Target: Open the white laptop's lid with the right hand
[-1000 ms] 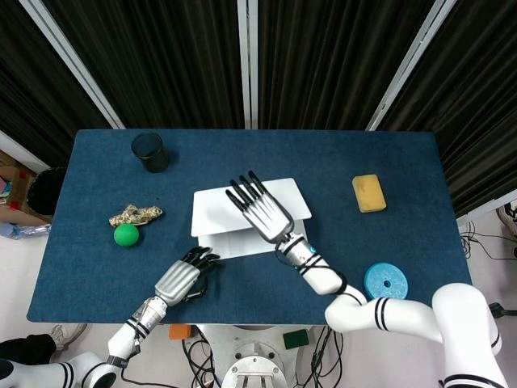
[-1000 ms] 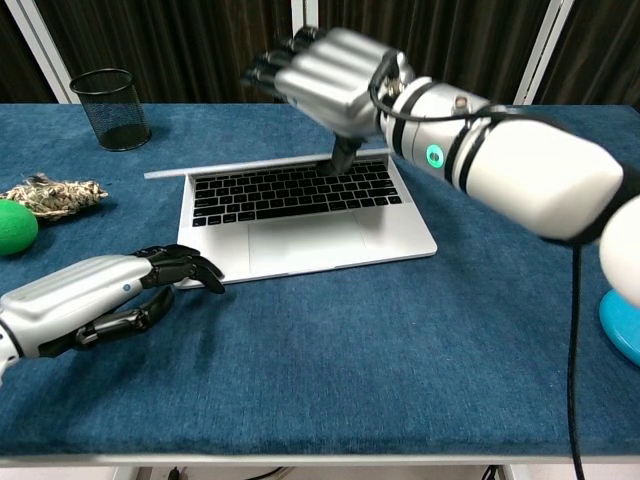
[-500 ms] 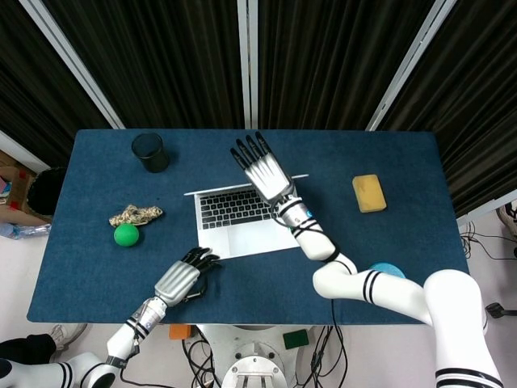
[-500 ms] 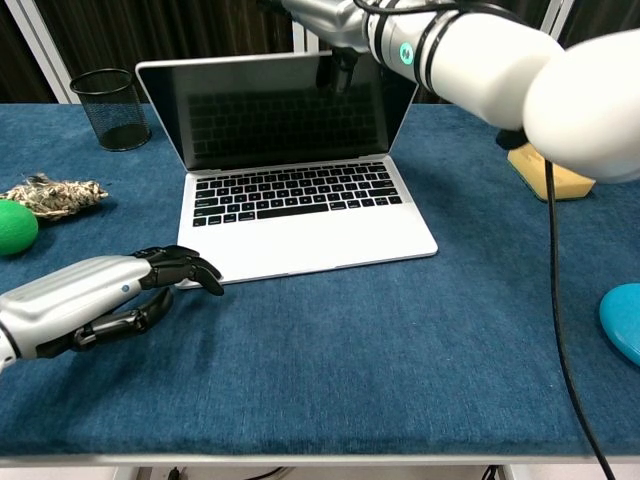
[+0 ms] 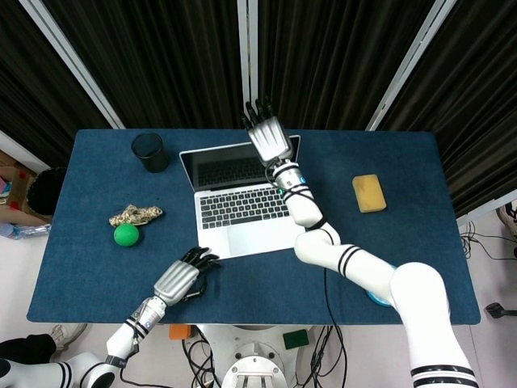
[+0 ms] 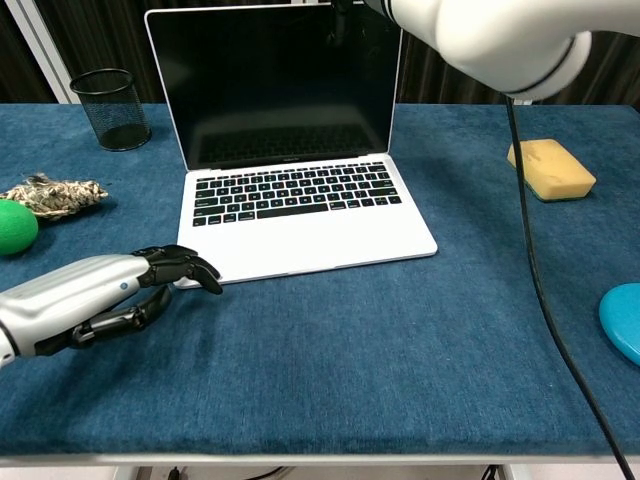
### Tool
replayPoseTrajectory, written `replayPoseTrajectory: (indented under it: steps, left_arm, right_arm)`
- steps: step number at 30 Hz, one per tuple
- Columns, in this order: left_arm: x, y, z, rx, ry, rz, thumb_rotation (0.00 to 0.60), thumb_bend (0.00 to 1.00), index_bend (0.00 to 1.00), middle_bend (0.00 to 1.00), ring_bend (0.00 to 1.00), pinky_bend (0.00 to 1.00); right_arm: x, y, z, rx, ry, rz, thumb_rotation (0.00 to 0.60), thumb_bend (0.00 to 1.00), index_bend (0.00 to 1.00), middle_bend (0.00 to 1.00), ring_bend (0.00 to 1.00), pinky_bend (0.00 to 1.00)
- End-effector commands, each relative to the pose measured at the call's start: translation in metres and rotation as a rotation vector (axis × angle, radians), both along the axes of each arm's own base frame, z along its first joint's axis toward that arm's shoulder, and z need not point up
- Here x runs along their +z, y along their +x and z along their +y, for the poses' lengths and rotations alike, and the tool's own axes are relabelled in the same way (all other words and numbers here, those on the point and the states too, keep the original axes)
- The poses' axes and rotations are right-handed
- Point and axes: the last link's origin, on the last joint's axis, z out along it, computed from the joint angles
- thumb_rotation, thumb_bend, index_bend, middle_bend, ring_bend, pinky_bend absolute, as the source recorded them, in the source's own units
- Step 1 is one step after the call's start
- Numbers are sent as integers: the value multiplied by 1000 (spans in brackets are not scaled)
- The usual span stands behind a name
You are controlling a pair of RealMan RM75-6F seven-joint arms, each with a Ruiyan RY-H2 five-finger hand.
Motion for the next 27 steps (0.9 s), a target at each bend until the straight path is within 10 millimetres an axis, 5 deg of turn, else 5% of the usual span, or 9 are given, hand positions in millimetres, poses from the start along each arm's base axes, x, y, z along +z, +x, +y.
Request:
replayPoseTrajectory:
  steps: [1,12,19,22,27]
  left_arm:
    - [1,0,1,7,-1,-3,0,668,242,172,2,40]
    - [4,-4,1,19,3,4,0,668,242,172,2,41]
    - [13,-2,-2,8,29,-24,0,668,243,172,1,41]
    - [25,-1,-4,-4,60,-53,0,669,244,172,2,41]
    - [55,-9,-4,-3,148,-65,0,668,244,172,2,41]
  right_arm:
    - [-5,11,-12,-37,2,-9,600,1000,0,0,0,0]
    - [-4,10,-35,-114,-29,45,600,1000,0,0,0,0]
    - [7,22,-32,-50,2,-90,600,1000,0,0,0,0]
    - [24,14,-21,27,9,-144,600,982,0,0,0,0]
    - [72,-26,25,113,22,-218,600,949,0,0,0,0]
